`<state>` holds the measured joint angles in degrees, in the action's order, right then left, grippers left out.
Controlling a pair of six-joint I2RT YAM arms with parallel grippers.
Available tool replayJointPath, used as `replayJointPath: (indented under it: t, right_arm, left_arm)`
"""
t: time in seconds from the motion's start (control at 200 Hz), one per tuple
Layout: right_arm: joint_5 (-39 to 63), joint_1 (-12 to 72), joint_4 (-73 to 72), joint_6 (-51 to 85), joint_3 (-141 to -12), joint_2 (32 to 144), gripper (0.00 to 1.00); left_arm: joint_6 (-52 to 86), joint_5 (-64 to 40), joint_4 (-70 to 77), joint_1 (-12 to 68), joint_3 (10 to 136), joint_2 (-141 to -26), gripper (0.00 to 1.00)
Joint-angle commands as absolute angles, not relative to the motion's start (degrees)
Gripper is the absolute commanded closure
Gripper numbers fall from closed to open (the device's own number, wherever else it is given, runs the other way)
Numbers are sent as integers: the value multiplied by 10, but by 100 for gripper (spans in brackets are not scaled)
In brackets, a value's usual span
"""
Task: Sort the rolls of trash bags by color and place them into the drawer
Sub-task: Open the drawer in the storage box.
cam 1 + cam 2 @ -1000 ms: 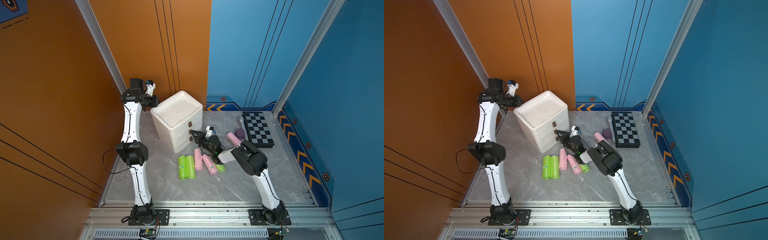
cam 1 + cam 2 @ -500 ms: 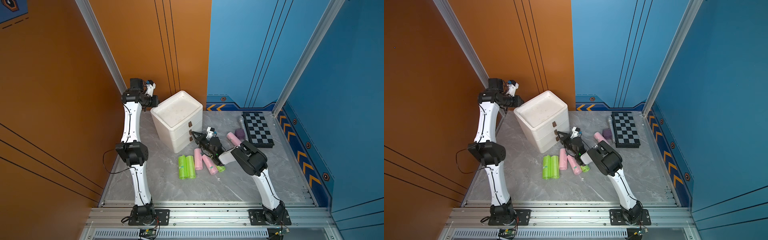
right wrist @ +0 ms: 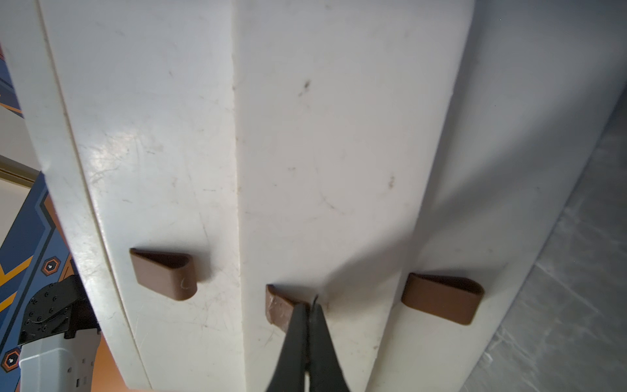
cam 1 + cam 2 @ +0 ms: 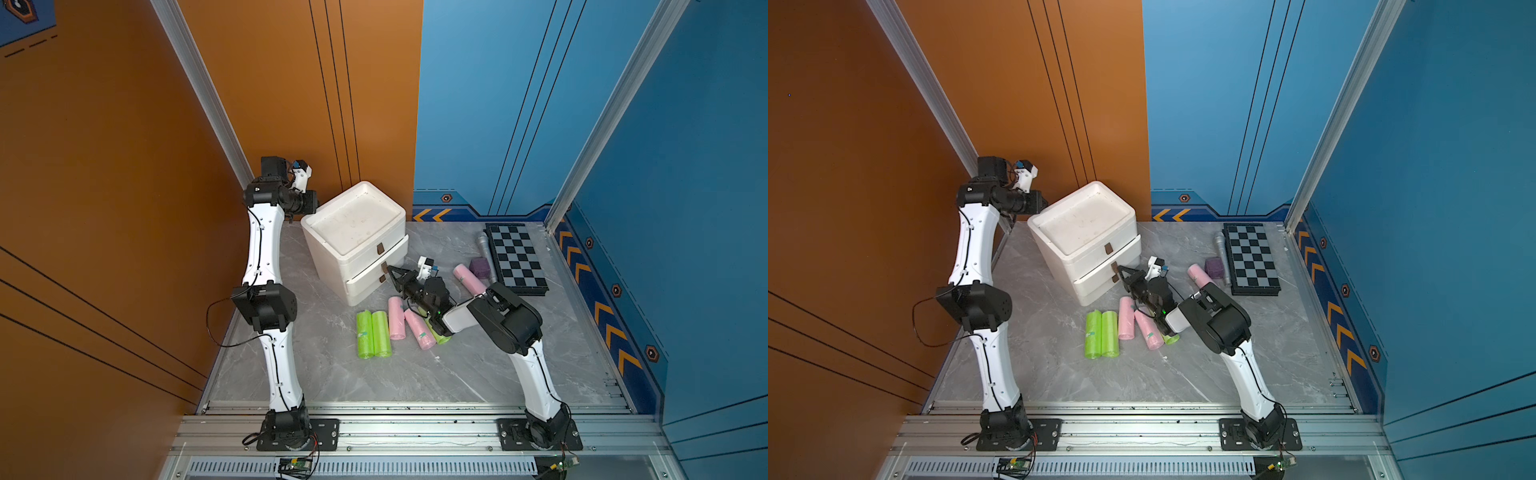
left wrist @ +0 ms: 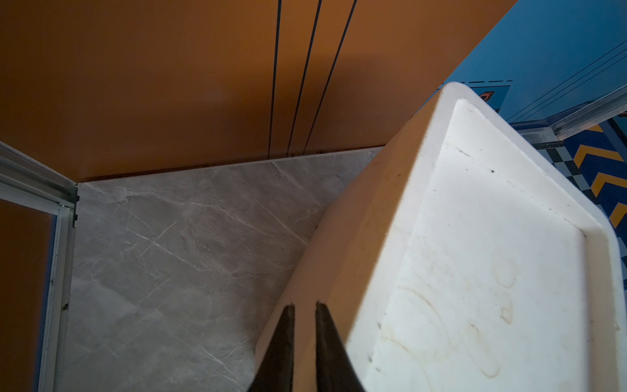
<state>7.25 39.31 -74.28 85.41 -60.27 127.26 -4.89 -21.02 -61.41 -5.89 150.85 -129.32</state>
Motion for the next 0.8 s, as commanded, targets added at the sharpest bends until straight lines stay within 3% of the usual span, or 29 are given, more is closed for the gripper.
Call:
replayJointPath:
  t: [0.0, 0.791]
  right_arm:
    - [75, 390, -752, 853, -576, 1249, 100]
    - [87, 380, -794, 853, -414, 1159, 100]
  left_arm:
    - [-46, -224, -687, -44, 1490, -1296, 85]
    - [-43, -224, -687, -44, 1487, -1291, 85]
